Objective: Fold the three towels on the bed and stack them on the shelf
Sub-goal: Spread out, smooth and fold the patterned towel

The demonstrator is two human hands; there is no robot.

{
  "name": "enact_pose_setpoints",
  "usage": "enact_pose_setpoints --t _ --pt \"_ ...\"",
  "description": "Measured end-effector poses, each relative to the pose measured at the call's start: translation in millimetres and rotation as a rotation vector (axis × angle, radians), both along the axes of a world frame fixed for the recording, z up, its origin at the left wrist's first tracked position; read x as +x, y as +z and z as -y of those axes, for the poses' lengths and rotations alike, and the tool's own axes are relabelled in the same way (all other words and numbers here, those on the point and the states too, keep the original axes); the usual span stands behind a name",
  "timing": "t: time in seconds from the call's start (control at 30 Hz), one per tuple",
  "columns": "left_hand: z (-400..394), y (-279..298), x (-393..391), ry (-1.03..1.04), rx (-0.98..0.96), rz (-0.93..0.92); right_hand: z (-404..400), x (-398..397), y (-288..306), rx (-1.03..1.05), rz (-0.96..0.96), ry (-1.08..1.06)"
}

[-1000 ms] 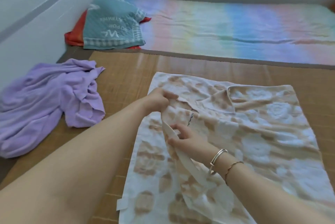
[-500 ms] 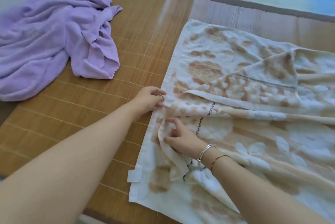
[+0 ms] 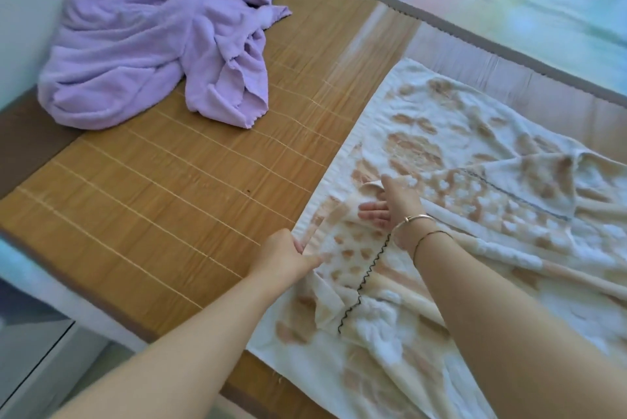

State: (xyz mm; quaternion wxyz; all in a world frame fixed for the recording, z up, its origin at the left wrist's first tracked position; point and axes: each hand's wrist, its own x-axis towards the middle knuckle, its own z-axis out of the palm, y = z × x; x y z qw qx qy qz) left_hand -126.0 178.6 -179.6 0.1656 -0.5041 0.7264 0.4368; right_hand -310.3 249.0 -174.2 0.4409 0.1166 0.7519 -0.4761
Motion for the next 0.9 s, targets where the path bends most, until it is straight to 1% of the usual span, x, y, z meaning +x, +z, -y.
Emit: enact_pose_setpoints --t 0.1,0.17,0.27,0.37,0.43,0.53,0.6,0.73,0.8,0.9 --pt "-8.0 1.5 -2.1 -0.009 0.009 0.025 9.0 -19.3 -9.9 -0.026 0.094 -0.154" --pt "-9.0 3.1 1.7 0.011 0.027 -0.033 16.3 -27.5 -16.8 -0.032 0.097 -0.215" --pt "-13.6 12.4 10.8 0.039 0.069 -0.140 15.4 -26.1 -24.1 0.035 0.002 -0.192" --pt "-31.4 24.7 20.7 0.160 0.128 -0.218 2.1 -18.6 -20.8 -0.004 -0.104 -0.173" --pt "-44.7 33.5 24.0 0.221 0.117 -0.262 -9.2 -13.3 -7.7 -0.061 -0.231 -0.108" --pt "-59.6 45.1 33.3 0.268 0.037 -0.306 -24.5 -8.8 17.5 -0.144 -0.445 0.116" --pt "-63.7 53.3 43.1 0.296 -0.012 -0.331 -30.0 -13.8 32.5 -0.225 -0.532 0.192" --pt "-53.6 55.3 57.9 0.371 -0.049 -0.343 -21.7 -20.8 50.5 -0.284 -0.605 0.266" --pt "-47.1 45.0 61.6 0.355 -0.091 -0.284 -8.9 -18.5 47.7 -0.298 -0.627 0.316" --pt "-35.7 19.6 66.4 0.350 -0.125 -0.213 14.4 -11.9 31.2 -0.264 -0.655 0.418"
